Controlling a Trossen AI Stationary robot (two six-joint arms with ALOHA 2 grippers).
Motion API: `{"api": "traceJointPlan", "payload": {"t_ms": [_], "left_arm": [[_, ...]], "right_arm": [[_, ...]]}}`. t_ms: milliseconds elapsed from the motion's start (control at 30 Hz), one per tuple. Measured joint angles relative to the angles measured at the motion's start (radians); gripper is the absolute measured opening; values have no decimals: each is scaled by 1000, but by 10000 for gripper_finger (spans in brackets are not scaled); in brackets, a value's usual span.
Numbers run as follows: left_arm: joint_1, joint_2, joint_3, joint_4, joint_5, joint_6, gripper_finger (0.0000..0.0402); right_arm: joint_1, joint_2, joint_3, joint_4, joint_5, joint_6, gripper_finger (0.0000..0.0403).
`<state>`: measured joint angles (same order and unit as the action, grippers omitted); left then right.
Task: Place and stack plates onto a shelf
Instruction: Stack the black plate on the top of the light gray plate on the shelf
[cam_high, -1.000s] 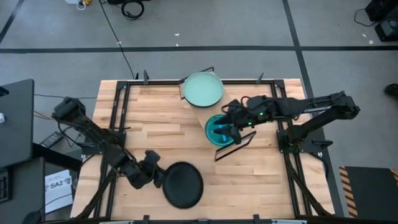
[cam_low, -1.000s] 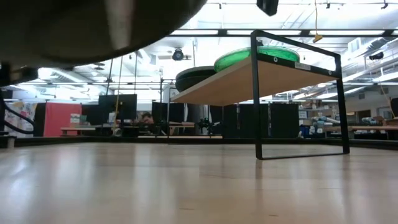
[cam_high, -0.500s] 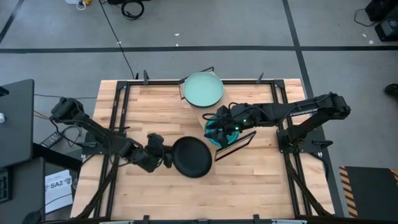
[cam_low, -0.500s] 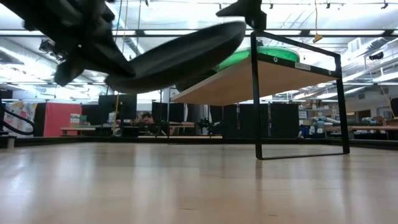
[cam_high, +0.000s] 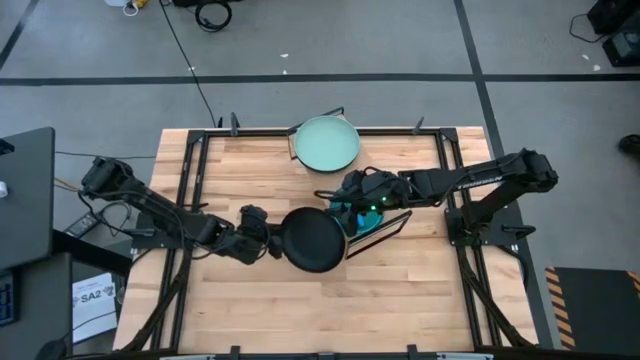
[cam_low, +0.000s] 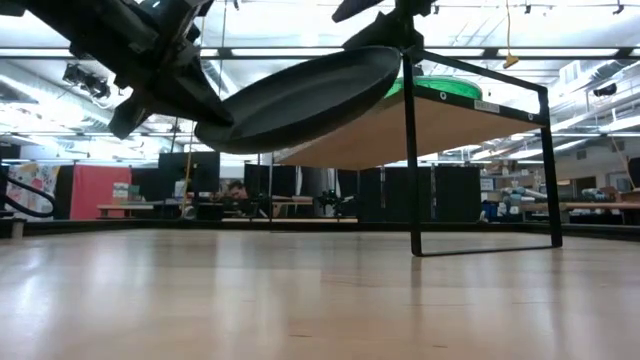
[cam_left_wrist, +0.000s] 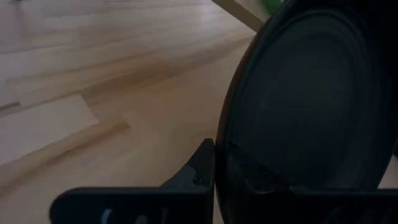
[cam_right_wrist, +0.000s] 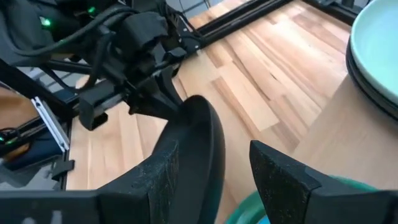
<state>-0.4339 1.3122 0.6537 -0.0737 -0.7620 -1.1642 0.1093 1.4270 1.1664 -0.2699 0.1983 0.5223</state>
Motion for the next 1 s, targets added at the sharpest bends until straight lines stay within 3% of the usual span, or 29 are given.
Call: {"api": "traceJointPlan", "payload": {"t_ms": [533, 1000], "left_arm": [[1, -127, 0, -23, -5, 76, 18], [1, -127, 0, -17, -4, 73, 31]], "right_arm": [[2, 41, 1, 20, -4, 19, 197], [2, 40, 1, 24, -4, 23, 89]]}}
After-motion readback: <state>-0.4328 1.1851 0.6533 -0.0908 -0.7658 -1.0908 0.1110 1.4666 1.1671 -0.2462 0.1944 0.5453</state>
